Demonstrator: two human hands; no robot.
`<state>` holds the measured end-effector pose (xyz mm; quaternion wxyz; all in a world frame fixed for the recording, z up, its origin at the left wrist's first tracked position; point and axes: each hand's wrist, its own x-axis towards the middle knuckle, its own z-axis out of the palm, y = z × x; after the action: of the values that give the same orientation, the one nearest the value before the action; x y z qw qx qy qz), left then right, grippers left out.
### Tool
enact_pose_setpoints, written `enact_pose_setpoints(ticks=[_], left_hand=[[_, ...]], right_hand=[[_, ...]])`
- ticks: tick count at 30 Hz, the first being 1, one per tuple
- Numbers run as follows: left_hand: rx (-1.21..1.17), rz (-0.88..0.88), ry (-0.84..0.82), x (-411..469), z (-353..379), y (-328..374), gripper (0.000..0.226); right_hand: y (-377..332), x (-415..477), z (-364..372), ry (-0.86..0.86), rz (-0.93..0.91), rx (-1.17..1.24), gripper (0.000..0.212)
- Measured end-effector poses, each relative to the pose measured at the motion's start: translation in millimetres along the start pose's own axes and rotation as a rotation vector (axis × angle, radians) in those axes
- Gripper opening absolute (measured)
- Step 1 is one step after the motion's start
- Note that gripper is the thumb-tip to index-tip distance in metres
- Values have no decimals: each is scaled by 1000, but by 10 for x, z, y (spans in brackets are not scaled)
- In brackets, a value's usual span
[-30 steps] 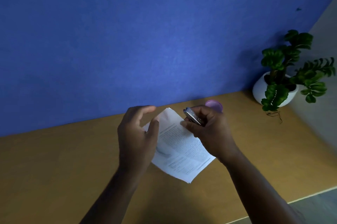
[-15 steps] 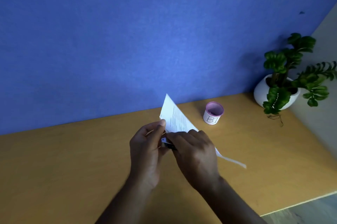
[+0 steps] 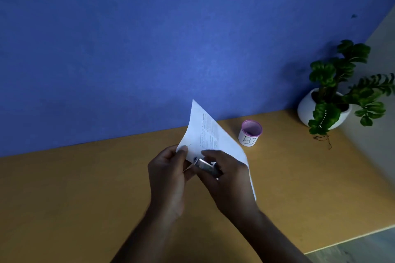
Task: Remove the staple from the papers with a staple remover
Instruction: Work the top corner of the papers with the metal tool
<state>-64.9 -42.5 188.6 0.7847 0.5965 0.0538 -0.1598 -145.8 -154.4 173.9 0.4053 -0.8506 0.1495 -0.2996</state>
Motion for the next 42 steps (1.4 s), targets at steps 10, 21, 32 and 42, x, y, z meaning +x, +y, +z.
enact_pose_setpoints(ticks=[10,21,32,42], left_hand=[[83,100,-53,-103,14,60,31],[204,177,-59,-177,8,21,23],[204,141,-71,-203,48,50,29],[138,102,-69,-216,70,55,29]], right_hand=[[18,38,-75,-5,188,170,14],[-56,6,-90,12,141,203,9],[-37,-23,-82,-21,225,321,12],[-45,-16,-117,0,244,407,9]])
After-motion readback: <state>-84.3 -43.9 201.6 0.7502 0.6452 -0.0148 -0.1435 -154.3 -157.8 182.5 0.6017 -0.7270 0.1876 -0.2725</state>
